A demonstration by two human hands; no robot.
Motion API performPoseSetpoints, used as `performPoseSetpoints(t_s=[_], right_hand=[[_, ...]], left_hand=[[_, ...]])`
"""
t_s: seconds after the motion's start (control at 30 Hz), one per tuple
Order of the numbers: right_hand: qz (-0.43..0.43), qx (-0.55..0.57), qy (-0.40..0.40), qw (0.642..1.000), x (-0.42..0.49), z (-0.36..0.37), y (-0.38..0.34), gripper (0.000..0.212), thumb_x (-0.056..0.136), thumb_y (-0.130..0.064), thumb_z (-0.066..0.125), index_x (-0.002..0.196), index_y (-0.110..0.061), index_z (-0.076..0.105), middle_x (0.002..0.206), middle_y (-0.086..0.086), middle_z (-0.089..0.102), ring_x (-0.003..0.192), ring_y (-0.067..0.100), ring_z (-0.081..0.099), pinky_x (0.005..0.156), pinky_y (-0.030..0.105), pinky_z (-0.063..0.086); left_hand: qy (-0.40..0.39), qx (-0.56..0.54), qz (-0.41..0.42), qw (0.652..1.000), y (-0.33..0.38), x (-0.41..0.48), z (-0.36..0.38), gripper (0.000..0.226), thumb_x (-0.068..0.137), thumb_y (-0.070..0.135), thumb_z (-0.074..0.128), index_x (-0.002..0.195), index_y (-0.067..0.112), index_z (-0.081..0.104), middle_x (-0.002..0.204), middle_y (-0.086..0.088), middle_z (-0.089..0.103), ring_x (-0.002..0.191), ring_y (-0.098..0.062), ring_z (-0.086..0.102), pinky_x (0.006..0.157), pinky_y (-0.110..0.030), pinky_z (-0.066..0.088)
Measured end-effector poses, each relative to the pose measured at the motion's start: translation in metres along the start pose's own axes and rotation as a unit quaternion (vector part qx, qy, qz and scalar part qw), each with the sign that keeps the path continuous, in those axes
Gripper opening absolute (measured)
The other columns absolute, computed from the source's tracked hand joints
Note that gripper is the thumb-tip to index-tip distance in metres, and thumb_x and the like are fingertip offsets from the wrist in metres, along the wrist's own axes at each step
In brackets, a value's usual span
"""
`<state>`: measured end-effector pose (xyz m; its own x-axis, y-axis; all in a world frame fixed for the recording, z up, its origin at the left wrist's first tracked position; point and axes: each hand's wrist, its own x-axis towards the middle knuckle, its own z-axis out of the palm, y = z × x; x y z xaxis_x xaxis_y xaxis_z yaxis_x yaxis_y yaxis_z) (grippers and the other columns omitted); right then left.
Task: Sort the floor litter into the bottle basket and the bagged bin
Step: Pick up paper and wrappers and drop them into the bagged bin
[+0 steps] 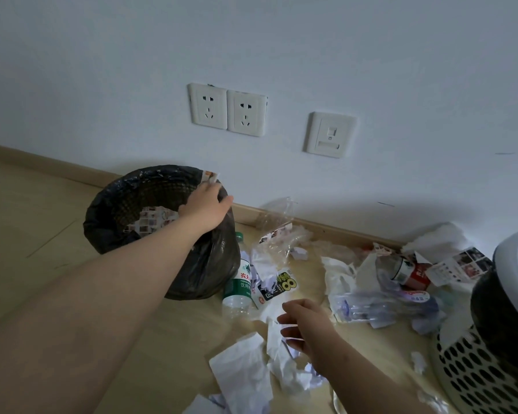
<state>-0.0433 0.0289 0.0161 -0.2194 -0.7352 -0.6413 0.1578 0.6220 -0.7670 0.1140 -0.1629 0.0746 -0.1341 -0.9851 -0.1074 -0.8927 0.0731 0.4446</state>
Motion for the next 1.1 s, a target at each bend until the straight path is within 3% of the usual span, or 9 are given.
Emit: performPoseSetpoints(t_s=[0.13, 0.27, 0.37, 0.53, 0.63, 0.77, 0.87, 0.97, 1.1], right_hand=[[0.0, -0.005, 0.005, 1.0, -0.001, -0.002, -0.001, 0.009, 0.093, -0.013, 0.052, 0.085, -0.011, 0.055, 0.08, 0.008, 0.06, 0.063, 0.017, 0.05, 0.06, 0.025, 0.042], [-0.006, -0.015, 0.0, 1.0, -0.002, -0.003, -0.005, 0.011, 0.094, -0.013, 0.051, 0.083, -0.013, 0.054, 0.079, 0.006, 0.059, 0.062, 0.016, 0.05, 0.059, 0.025, 0.04], [-0.002, -0.023, -0.003, 1.0, 0.0, -0.005, -0.006, 0.011, 0.094, -0.015, 0.051, 0.083, -0.014, 0.054, 0.079, 0.006, 0.059, 0.062, 0.016, 0.05, 0.06, 0.025, 0.04], [-0.004, -0.062, -0.004, 0.998, 0.003, -0.009, -0.006, 0.01, 0.094, -0.015, 0.05, 0.084, -0.012, 0.052, 0.077, 0.005, 0.057, 0.06, 0.015, 0.049, 0.055, 0.024, 0.037], [-0.015, -0.106, 0.005, 0.994, 0.007, -0.015, 0.001, 0.008, 0.093, -0.014, 0.05, 0.086, -0.01, 0.05, 0.074, 0.004, 0.056, 0.056, 0.015, 0.047, 0.049, 0.022, 0.035], [-0.051, -0.265, 0.033, 0.962, 0.018, -0.03, 0.024, 0.013, 0.088, -0.013, 0.048, 0.076, -0.017, 0.051, 0.078, 0.004, 0.057, 0.06, 0.016, 0.05, 0.053, 0.022, 0.039], [-0.063, -0.44, 0.017, 0.895, 0.018, -0.042, 0.051, 0.012, 0.089, -0.018, 0.047, 0.094, -0.017, 0.059, 0.103, 0.009, 0.062, 0.092, 0.025, 0.059, 0.075, 0.026, 0.046], [-0.079, -0.573, -0.002, 0.816, 0.014, -0.057, 0.075, 0.027, 0.091, -0.022, 0.044, 0.116, -0.021, 0.056, 0.129, 0.005, 0.048, 0.113, 0.025, 0.054, 0.092, 0.028, 0.042], [-0.07, -0.633, -0.03, 0.77, 0.006, -0.067, 0.096, 0.033, 0.094, -0.021, 0.042, 0.127, -0.024, 0.046, 0.136, 0.004, 0.041, 0.121, 0.024, 0.046, 0.095, 0.031, 0.04]], left_hand=[[0.154, -0.022, -0.126, 0.98, -0.01, -0.016, -0.006, 0.044, 0.099, 0.03, 0.035, 0.137, 0.008, 0.039, 0.133, -0.012, 0.047, 0.118, -0.033, 0.049, 0.096, -0.048, 0.039], [-0.019, 0.081, -0.243, 0.966, -0.04, -0.015, -0.007, 0.044, 0.096, 0.024, 0.041, 0.133, 0.002, 0.047, 0.135, -0.018, 0.048, 0.126, -0.035, 0.045, 0.105, -0.039, 0.038], [-0.034, 0.13, -0.277, 0.951, -0.033, -0.013, -0.022, 0.045, 0.094, 0.028, 0.046, 0.133, 0.007, 0.047, 0.141, -0.016, 0.042, 0.13, -0.033, 0.039, 0.109, -0.039, 0.03], [0.136, 0.131, -0.059, 0.98, 0.012, -0.027, -0.034, 0.034, 0.094, 0.022, 0.043, 0.126, 0.018, 0.053, 0.129, -0.014, 0.048, 0.12, -0.033, 0.042, 0.097, -0.038, 0.036], [0.15, 0.028, 0.12, 0.981, 0.038, -0.055, 0.002, 0.027, 0.093, 0.018, 0.047, 0.117, 0.018, 0.059, 0.118, -0.007, 0.052, 0.11, -0.023, 0.048, 0.086, -0.032, 0.039], [-0.055, -0.079, 0.228, 0.969, 0.045, -0.105, 0.069, 0.022, 0.088, 0.015, 0.055, 0.107, 0.021, 0.063, 0.101, 0.004, 0.048, 0.08, -0.009, 0.048, 0.08, -0.029, 0.047], [-0.246, 0.064, 0.287, 0.924, 0.02, -0.135, 0.115, 0.031, 0.085, 0.02, 0.056, 0.116, 0.024, 0.058, 0.118, 0.002, 0.047, 0.101, -0.012, 0.047, 0.09, -0.03, 0.043], [-0.336, 0.25, 0.33, 0.846, -0.015, -0.16, 0.14, 0.055, 0.085, 0.032, 0.058, 0.136, 0.026, 0.04, 0.149, -0.003, 0.025, 0.138, -0.026, 0.021, 0.107, -0.039, 0.027], [-0.427, 0.317, 0.275, 0.801, -0.045, -0.17, 0.148, 0.072, 0.089, 0.038, 0.056, 0.148, 0.031, 0.016, 0.158, -0.003, -0.007, 0.145, -0.032, -0.003, 0.112, -0.049, 0.017]])
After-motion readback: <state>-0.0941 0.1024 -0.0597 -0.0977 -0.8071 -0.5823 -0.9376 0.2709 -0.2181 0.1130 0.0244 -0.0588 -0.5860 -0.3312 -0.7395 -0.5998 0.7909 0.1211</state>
